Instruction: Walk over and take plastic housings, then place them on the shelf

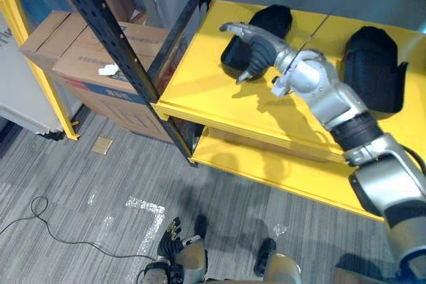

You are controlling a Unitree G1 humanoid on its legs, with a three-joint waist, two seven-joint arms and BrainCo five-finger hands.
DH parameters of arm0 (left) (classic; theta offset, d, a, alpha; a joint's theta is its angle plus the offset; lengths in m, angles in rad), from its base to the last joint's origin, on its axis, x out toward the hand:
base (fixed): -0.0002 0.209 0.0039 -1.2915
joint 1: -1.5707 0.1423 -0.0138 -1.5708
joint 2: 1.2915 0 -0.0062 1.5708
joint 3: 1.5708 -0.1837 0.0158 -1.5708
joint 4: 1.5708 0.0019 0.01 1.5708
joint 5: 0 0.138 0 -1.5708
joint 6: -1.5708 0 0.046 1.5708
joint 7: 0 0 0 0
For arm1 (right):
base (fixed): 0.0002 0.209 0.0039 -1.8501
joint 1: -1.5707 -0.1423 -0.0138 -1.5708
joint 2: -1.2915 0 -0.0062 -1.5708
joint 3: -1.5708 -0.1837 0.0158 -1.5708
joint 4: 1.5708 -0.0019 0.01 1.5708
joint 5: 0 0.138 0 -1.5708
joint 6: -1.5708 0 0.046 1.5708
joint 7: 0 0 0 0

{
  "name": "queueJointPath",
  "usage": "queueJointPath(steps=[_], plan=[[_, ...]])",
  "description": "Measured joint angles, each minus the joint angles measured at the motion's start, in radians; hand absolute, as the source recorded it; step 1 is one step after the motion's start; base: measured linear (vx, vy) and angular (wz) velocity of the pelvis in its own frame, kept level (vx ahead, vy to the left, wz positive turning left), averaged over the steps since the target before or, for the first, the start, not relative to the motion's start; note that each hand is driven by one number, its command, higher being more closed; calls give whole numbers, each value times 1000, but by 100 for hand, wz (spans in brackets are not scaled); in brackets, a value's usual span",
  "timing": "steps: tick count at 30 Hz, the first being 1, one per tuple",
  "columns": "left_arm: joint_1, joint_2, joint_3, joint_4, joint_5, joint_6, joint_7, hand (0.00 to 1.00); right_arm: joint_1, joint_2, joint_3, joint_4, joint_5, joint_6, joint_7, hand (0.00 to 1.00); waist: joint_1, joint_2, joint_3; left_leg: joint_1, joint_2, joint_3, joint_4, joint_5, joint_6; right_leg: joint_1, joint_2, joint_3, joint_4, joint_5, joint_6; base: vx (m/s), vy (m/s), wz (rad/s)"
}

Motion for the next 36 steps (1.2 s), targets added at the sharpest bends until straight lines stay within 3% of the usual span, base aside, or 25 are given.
queueJointPath(steps=[8,14,21,24,30,36], plan=[[0,-5,-1,-1,-3,-23,1,0,-22,27,27,141,-31,29,-35,0,37,2,1,-24,0,-24,3,3,-4,-18,-4,-18,28,-17,-4,33,-7,8],[-4,-9,-3,-10,-17,-39,15,0,-124,22,18,245,-31,82,-158,0,40,15,50,-37,-8,-29,23,3,-4,-35,-21,-21,63,-39,-6,0,0,4],[2,-8,-4,-25,-17,-40,22,0,-132,17,-23,292,-36,88,-201,0,42,18,62,-72,-14,-47,32,3,-4,-61,-29,-31,73,-40,-7,5,7,6],[2,-8,-4,-24,-17,-41,22,0,-135,14,-24,292,-48,85,-177,0,41,18,62,-71,-16,-46,32,3,-4,-61,-30,-29,72,-40,-7,24,5,0],[1,-8,-4,-40,-16,-40,21,0,-136,-12,-11,279,-49,66,20,0,38,21,80,-64,-14,-23,32,2,-4,-67,-29,-12,73,-39,-7,1,4,-8],[0,-6,-2,-53,-15,-32,18,0,-139,-54,33,203,-49,66,154,0,37,19,98,-51,-4,-2,31,2,-5,-67,-15,8,70,-36,-6,-3,-2,-10]])
